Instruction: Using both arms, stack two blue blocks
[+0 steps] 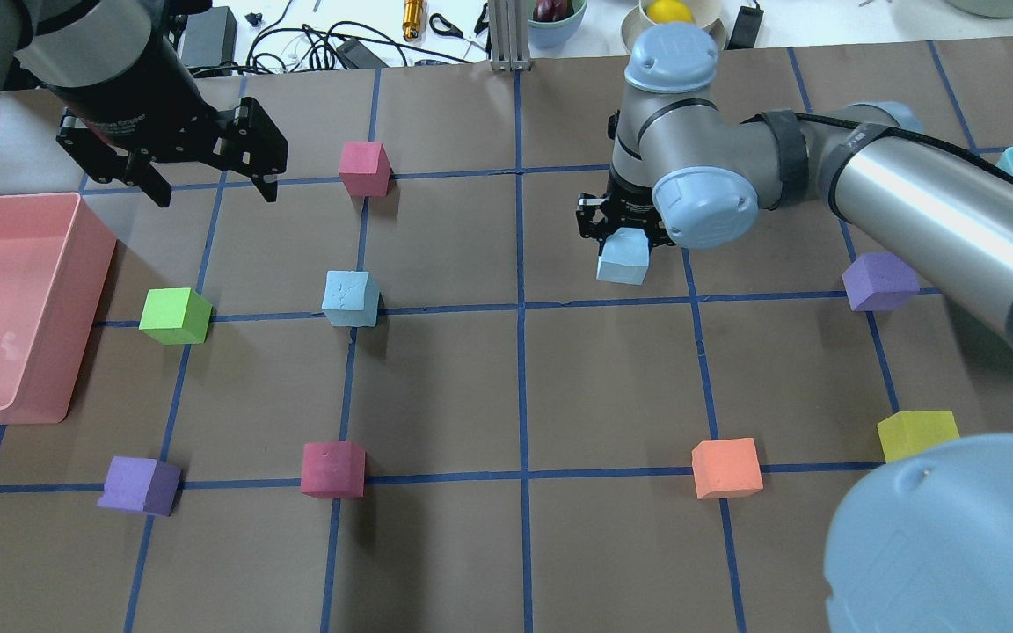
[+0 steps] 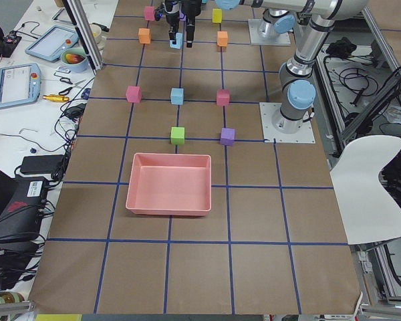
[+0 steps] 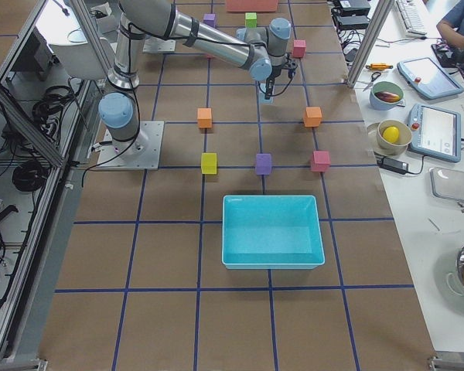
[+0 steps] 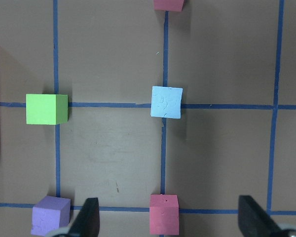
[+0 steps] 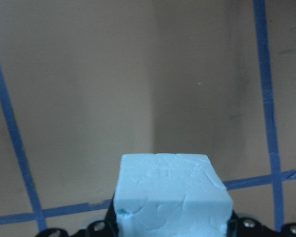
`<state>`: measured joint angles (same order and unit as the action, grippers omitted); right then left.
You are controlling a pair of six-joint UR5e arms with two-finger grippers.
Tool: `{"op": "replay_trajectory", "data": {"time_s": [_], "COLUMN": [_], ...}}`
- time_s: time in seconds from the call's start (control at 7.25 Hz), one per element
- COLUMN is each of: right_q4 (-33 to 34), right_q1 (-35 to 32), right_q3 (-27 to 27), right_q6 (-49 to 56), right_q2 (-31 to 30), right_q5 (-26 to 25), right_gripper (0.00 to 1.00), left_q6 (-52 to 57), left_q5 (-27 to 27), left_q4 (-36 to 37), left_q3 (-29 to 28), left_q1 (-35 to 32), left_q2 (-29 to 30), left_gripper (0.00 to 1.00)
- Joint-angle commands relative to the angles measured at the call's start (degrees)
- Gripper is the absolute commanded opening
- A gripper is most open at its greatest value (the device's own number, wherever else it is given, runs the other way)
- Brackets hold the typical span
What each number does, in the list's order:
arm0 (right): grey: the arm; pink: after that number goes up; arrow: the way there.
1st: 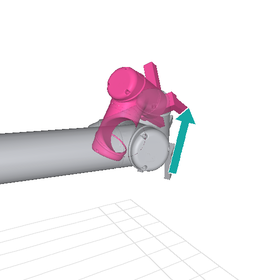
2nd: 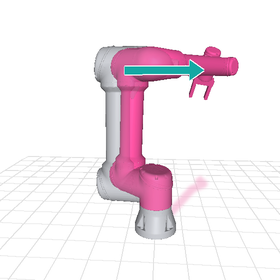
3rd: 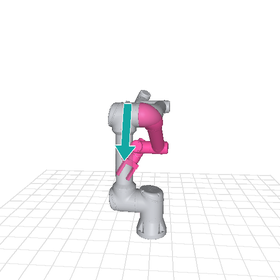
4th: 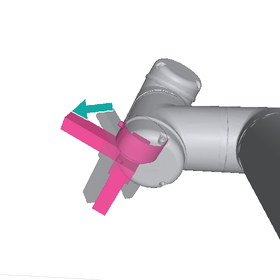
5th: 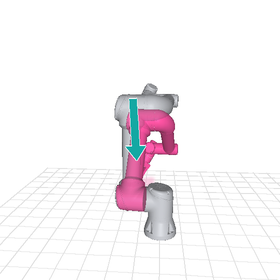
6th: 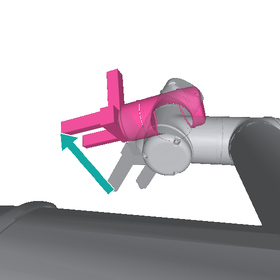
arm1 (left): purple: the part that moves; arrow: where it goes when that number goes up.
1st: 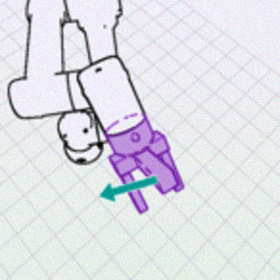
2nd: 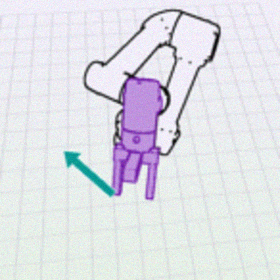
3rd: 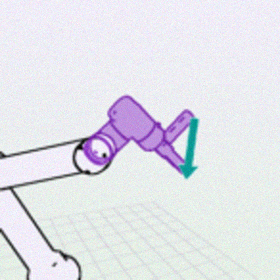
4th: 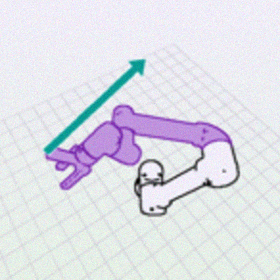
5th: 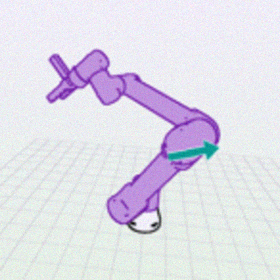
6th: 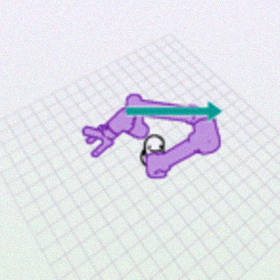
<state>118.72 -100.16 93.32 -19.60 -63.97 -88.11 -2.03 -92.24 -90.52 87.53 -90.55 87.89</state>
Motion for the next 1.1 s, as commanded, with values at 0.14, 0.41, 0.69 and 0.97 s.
{"op": "replay_trajectory", "data": {"time_s": [0.14, 0.41, 0.69, 0.97], "right_q4": [0.28, 3.18, 3.44, 4.76], "right_q1": [-6.17, -8.56, -9.52, -9.71], "right_q3": [-2.96, -4.11, -4.2, -4.2], "right_q6": [-4.56, -6.59, -6.16, -5.89], "right_q2": [3.57, 6.13, 7.54, 7.72], "right_q5": [1.18, 1.27, 1.27, 1.27], "right_gripper": [0.0, 0.0, 0.0, 0.0], "left_q6": [0.1, 0.36, 0.89, 1.68], "left_q5": [-0.14, -0.4, -0.05, -0.13], "left_q4": [-0.01, -0.01, 0.17, 1.83], "left_q3": [0.01, 0.01, 0.19, 0.89], "left_q1": [0.02, 0.1, 0.11, 0.11], "left_q2": [0.09, 0.52, 1.84, 3.59], "left_gripper": [1.0, 1.0, 1.0, 1.0]}}
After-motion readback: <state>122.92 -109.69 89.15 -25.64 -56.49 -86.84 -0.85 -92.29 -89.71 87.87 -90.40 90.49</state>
